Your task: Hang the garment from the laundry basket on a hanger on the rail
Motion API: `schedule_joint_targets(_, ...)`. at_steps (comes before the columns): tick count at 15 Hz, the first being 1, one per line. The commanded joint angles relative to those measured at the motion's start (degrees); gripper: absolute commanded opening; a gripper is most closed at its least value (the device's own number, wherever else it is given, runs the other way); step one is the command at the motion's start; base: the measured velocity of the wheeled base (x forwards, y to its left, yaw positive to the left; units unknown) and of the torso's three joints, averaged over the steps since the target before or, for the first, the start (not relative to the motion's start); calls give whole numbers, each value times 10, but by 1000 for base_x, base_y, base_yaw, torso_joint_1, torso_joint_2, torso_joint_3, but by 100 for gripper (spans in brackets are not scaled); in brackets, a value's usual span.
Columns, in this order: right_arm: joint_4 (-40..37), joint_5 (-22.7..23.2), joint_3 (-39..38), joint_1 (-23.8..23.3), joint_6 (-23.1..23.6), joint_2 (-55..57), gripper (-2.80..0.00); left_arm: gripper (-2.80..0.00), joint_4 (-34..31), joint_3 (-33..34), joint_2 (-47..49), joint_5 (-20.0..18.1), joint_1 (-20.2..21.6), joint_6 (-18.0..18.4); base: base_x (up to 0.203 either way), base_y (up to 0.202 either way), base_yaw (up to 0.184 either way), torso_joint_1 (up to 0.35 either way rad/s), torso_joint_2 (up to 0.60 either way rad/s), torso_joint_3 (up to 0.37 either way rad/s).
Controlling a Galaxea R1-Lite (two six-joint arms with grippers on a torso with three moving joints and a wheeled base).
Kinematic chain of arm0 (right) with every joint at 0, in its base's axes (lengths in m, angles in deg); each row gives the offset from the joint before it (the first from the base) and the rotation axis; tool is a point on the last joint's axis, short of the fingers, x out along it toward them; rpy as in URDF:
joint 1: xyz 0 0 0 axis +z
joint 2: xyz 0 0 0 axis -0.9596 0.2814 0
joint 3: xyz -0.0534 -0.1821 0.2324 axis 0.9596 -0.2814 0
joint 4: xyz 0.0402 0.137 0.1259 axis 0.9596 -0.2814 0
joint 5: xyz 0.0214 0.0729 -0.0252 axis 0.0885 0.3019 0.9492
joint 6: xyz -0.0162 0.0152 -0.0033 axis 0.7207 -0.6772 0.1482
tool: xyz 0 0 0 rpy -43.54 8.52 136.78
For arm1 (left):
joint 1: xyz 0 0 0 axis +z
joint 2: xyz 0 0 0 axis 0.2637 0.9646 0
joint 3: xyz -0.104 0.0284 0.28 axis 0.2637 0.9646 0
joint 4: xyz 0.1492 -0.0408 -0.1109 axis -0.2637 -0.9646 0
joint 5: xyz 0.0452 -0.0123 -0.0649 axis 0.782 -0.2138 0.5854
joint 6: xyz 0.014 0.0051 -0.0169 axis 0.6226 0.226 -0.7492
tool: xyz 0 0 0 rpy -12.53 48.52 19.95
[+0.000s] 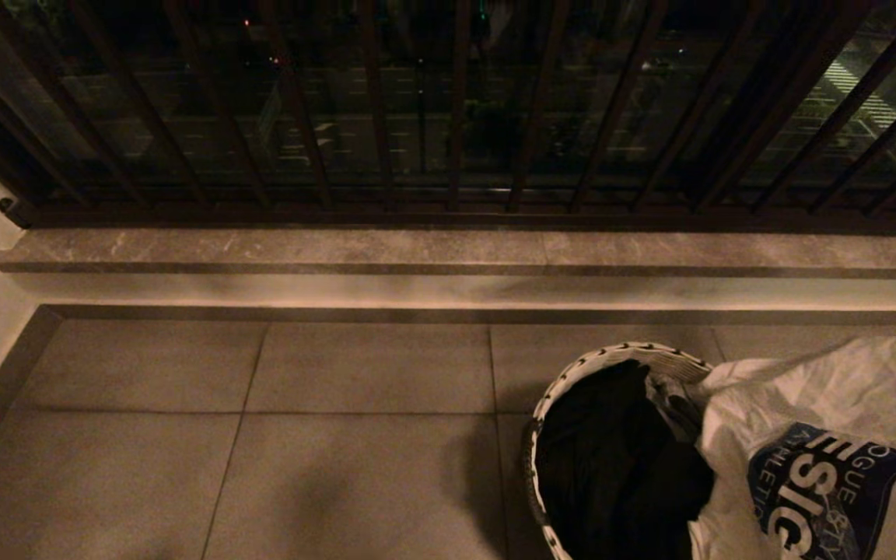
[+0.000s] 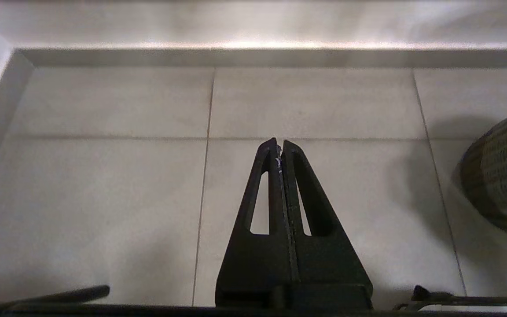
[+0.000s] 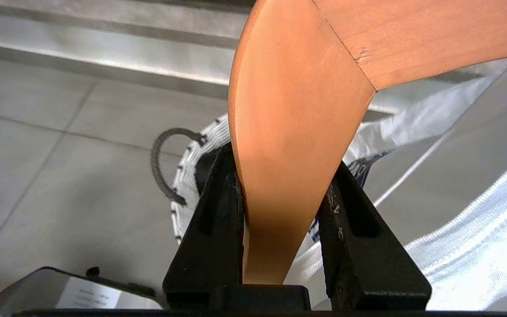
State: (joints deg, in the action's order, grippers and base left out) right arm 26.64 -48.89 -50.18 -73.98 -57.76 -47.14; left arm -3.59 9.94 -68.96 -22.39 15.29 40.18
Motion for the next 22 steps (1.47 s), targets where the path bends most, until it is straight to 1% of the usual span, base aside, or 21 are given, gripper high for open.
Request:
schedule_joint_targets(1, -11, 2, 10, 0, 0, 6, -280, -280, 0, 4, 0, 0, 0, 0, 0, 0, 0, -2, 2, 207)
schedule_joint_targets(7, -150, 3, 78, 2, -3, -1, -280, -280, 0, 4, 0, 0, 0, 0, 0, 0, 0, 3, 1, 202)
schedule_joint_targets(9, -174, 2, 95, 1, -4, -5, -280, -280, 0, 4, 0, 0, 0, 0, 0, 0, 0, 1, 4, 202)
schedule_joint_targets(12, -172, 4, 87, 1, -3, -25, -280, -280, 0, 4, 0, 0, 0, 0, 0, 0, 0, 0, 2, 203)
schedule_joint_targets(13, -157, 8, 78, 1, -4, -34, -280, -280, 0, 4, 0, 0, 0, 0, 0, 0, 0, 0, 1, 210)
schedule_joint_targets(14, -127, 9, 66, 1, -8, -35, -280, -280, 1, 4, 0, 0, 0, 0, 0, 0, 0, 2, 3, 202)
schedule_joint_targets(16, -61, 7, 42, -1, -31, -34, -280, -280, 1, 4, 0, 0, 0, 0, 0, 0, 0, 6, 1, 198)
schedule_joint_targets(18, -61, 8, 44, 0, -34, -33, -280, -280, 1, 4, 0, 0, 0, 0, 0, 0, 0, -1, 1, 204)
schedule_joint_targets(22, -63, 8, 55, 0, -54, -13, -280, -280, 1, 4, 0, 0, 0, 0, 0, 0, 0, 1, 1, 200)
